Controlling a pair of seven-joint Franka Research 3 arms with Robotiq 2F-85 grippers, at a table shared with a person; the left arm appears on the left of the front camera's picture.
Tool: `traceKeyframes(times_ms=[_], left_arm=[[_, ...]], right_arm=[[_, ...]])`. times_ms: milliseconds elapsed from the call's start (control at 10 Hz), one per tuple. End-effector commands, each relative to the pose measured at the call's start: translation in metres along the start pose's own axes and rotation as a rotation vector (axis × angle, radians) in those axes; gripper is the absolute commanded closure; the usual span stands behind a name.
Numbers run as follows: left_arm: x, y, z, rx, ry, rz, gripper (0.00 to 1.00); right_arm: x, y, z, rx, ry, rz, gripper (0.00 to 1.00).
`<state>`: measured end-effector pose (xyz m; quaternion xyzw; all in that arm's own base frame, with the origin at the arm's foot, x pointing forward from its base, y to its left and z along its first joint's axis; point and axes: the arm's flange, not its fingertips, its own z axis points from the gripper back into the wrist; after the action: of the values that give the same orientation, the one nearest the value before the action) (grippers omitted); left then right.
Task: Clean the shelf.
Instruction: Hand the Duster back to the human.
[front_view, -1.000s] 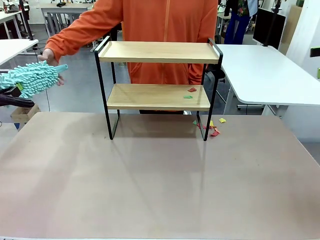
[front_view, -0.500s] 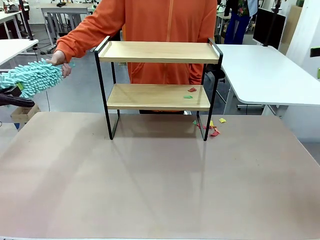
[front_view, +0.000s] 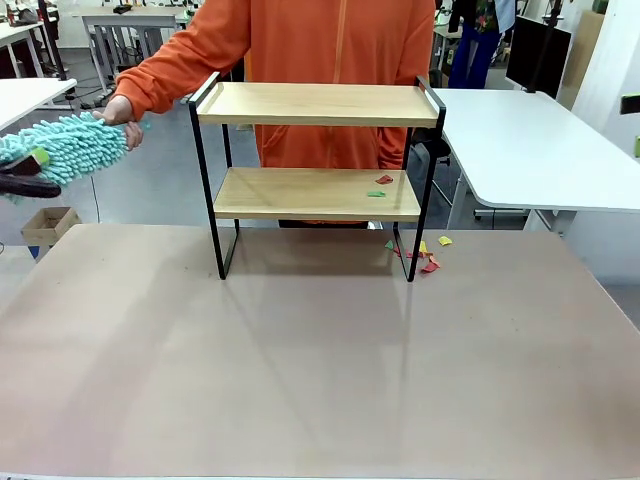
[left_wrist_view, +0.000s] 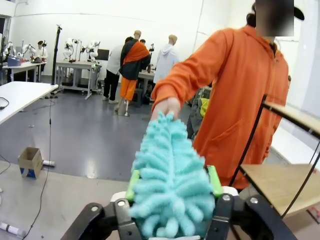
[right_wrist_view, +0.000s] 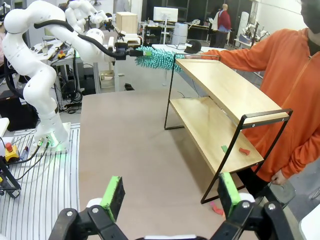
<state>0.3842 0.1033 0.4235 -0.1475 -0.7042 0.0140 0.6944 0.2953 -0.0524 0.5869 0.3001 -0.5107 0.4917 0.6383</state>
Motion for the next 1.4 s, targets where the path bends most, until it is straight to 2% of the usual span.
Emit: traceKeyframes(times_ms=[0, 300, 500, 700, 900, 1000, 1300], left_arm=[[0.032, -0.009, 0.030, -0.015, -0.045, 0.058, 0.00], [0.098, -0.004, 0.074, -0.021, -0.186, 0.177, 0.00], [0.125, 0.012, 0.106, 0.001, -0.291, 0.248, 0.00], [0.127, 0.021, 0.127, -0.008, -0.322, 0.292, 0.00], [0.117, 0.029, 0.130, 0.022, -0.337, 0.314, 0.00], [0.139, 0.024, 0.124, 0.017, -0.344, 0.294, 0.00], [0.139, 0.024, 0.124, 0.017, -0.344, 0.294, 0.00]], right_arm=[[0.002, -0.003, 0.000, -0.003, -0.028, 0.017, 0.00], [0.002, -0.003, 0.000, -0.003, -0.028, 0.017, 0.00], [0.002, -0.003, 0.000, -0.003, -0.028, 0.017, 0.00], [0.002, -0.003, 0.000, -0.003, -0.028, 0.017, 0.00], [0.002, -0.003, 0.000, -0.003, -0.028, 0.017, 0.00], [0.002, -0.003, 0.000, -0.003, -0.028, 0.017, 0.00], [0.002, -0.003, 0.000, -0.003, -0.028, 0.017, 0.00]])
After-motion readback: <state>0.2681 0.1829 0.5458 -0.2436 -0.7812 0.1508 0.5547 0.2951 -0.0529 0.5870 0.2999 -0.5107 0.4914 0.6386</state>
